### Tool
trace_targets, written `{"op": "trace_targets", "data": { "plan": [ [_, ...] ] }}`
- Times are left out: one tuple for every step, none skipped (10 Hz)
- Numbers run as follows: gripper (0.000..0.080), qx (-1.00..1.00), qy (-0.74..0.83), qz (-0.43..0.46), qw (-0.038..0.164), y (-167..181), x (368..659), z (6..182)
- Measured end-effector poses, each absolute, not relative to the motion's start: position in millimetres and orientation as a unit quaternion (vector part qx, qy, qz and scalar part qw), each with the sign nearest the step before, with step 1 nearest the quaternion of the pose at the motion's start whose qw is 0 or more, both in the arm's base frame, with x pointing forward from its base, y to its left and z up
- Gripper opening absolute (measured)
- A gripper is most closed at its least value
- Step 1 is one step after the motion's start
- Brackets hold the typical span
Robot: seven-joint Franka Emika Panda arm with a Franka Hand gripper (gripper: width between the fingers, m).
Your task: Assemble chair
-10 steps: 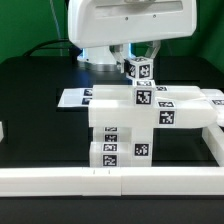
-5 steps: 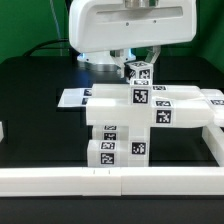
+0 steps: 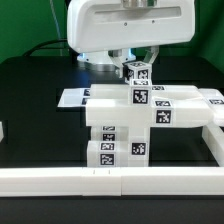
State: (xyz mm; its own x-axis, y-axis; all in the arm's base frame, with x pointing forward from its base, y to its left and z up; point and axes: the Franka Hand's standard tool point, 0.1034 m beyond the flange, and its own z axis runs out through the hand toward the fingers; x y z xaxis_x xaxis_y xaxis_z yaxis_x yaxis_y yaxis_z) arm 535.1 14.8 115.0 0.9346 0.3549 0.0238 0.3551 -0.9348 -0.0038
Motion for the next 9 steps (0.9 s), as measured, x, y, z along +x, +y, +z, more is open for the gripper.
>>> {"op": "trace_targets", "data": {
  "plan": [
    [0.0284, -0.984, -0.180, -0.011, 0.004, 14.8, 535.1, 115.0],
    [0.0284, -0.984, -0.180, -0.011, 0.004, 14.8, 535.1, 115.0],
    [0.0284, -0.984, -0.180, -0.011, 0.004, 14.8, 535.1, 115.0],
    [0.0284, -0.984, -0.180, -0.011, 0.004, 14.8, 535.1, 115.0],
    [0.0284, -0.984, -0.180, -0.011, 0.004, 14.8, 535.1, 115.0],
    [0.0284, -0.985, -0.171, -0.011, 0.004, 14.8, 535.1, 115.0],
    [0.0284, -0.986, -0.166, -0.011, 0.004, 14.8, 535.1, 115.0],
    [0.0284, -0.989, -0.149, -0.011, 0.004, 14.9, 535.0, 115.0],
    [0.0284, -0.994, -0.105, -0.011, 0.005, 15.3, 535.0, 114.9]
  ]
}}
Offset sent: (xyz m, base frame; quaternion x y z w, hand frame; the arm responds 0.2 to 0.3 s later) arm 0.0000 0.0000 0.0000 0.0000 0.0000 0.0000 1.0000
